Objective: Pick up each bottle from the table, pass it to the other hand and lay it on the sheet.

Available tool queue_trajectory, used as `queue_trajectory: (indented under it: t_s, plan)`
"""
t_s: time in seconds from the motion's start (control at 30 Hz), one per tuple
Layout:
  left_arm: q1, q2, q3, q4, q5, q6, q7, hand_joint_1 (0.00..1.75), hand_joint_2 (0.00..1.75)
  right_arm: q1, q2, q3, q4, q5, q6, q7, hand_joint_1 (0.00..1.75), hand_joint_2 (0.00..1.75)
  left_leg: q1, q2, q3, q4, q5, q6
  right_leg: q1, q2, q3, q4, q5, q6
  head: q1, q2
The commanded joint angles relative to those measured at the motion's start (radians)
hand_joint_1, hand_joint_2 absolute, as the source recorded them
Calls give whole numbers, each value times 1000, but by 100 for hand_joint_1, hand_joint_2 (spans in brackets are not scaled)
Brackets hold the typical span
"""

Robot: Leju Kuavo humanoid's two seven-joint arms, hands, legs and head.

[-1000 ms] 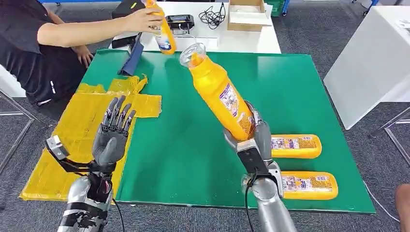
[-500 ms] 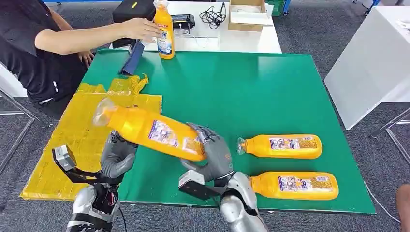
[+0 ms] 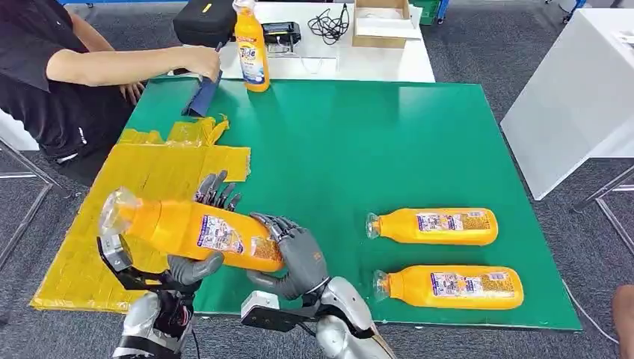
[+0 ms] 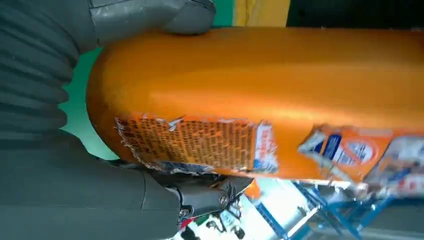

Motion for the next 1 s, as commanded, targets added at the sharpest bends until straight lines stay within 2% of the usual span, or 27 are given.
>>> queue_trajectory:
  t_s: [0.03,0.1,0.13,0.17,0.27,0.3,0.43,0.47,0.63,0.87,0.9,0.93,1.0]
  plan:
    - [-41,10,-33,30,-16,13,-4,0,175,-34,12,96,149,5,1,-8,175,175,1,-1,3,-2,1,1,1,-2,4,-3,1,0,0,0]
    - [-41,10,-33,30,-16,13,-4,2,175,-34,12,96,149,5,1,-8,175,175,1,-1,3,-2,1,1,1,-2,4,-3,1,0,0,0]
    - [-41,8,-32,27,-12,2,-17,175,175,-35,9,98,142,-1,5,-5,175,175,1,-1,4,-3,1,1,1,-3,5,-4,1,0,0,0]
    - [-38,6,-29,22,-22,0,-26,175,175,-34,7,97,140,-6,2,-1,175,175,0,-1,2,-2,1,1,1,-3,2,-2,0,0,0,0]
    - [-38,3,-22,17,-30,4,-34,175,175,-36,1,85,137,-14,1,7,175,175,2,-1,10,-9,3,2,3,-4,12,-11,4,-1,0,0]
    - [-39,2,-19,18,-30,3,-35,175,175,-35,0,82,136,-18,5,8,175,175,1,-1,2,-2,1,1,1,-2,3,-2,0,0,0,0]
    - [-37,4,-5,31,-56,32,-28,175,175,-20,-11,69,106,-21,-6,-3,175,175,2,-2,6,-4,1,1,2,-4,7,-6,1,0,0,0]
    - [-35,4,-4,31,-65,39,-31,175,175,-14,-13,67,93,-21,-10,-5,175,175,0,-1,2,-2,1,1,1,-3,3,-2,0,0,0,0]
    - [-13,7,10,8,-110,64,-51,175,175,18,-37,34,0,-22,-24,7,175,175,1,-2,4,-3,1,1,1,-4,5,-4,0,0,0,0]
    - [-9,6,13,-8,-171,105,-70,175,175,41,-30,5,-39,-7,-39,20,175,175,0,0,2,-1,0,1,1,-2,2,-2,0,0,0,0]
    - [-8,5,23,-22,-250,170,-94,175,175,57,-34,-19,-90,1,-60,30,119,175,1,-1,3,-3,1,1,1,-2,4,-3,1,0,0,0]
    - [-10,4,29,-29,-296,207,-105,175,175,67,-38,-35,-126,4,-78,31,0,175,0,-1,1,-1,0,1,1,-2,2,-1,0,0,0,0]
    - [-32,9,65,-19,-385,296,-93,175,175,88,-77,-85,-269,-42,-30,46,0,175,1,-2,3,-2,0,1,2,-4,4,-3,0,0,0,0]
